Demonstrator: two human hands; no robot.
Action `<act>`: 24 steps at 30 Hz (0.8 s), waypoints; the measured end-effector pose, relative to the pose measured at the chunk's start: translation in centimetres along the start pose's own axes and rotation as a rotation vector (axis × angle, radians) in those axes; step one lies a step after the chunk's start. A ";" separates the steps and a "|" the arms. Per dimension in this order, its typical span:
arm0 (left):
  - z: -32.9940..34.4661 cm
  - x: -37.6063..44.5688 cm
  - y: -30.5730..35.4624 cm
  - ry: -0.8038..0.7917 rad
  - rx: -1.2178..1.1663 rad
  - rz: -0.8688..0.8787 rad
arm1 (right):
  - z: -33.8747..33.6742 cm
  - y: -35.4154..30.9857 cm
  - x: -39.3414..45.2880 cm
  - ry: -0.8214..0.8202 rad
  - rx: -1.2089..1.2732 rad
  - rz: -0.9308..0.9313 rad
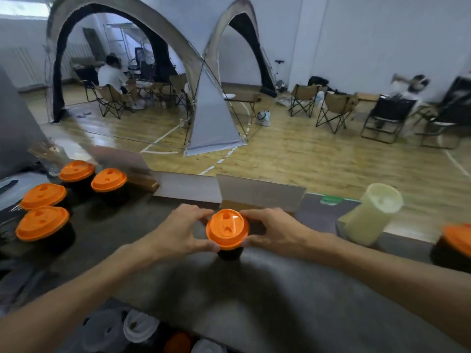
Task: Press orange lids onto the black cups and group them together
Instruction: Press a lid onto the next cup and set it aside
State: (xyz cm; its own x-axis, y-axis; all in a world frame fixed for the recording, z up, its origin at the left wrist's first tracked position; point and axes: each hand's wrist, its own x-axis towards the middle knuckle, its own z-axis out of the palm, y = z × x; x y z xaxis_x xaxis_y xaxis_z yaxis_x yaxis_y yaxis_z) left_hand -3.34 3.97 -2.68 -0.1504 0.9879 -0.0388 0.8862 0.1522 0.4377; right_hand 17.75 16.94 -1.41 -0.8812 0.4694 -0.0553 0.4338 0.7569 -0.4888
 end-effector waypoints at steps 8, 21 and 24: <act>9.6 4.6 16.2 -0.119 -0.105 0.274 | -3.8 9.0 -17.5 0.087 -0.034 0.355; 15.2 6.2 26.0 -0.197 -0.159 0.370 | -5.1 14.7 -26.4 0.118 -0.001 0.492; 15.9 6.4 25.7 -0.168 -0.151 0.353 | -4.8 14.9 -26.2 0.125 0.034 0.503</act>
State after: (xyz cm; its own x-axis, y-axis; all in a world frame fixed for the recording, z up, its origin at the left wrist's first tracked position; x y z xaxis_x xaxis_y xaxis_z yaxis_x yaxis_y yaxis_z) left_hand 25.43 14.74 -5.94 0.2360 0.9717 -0.0031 0.7946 -0.1912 0.5763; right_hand 48.19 18.13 -3.06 -0.5356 0.8234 -0.1874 0.7896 0.4096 -0.4568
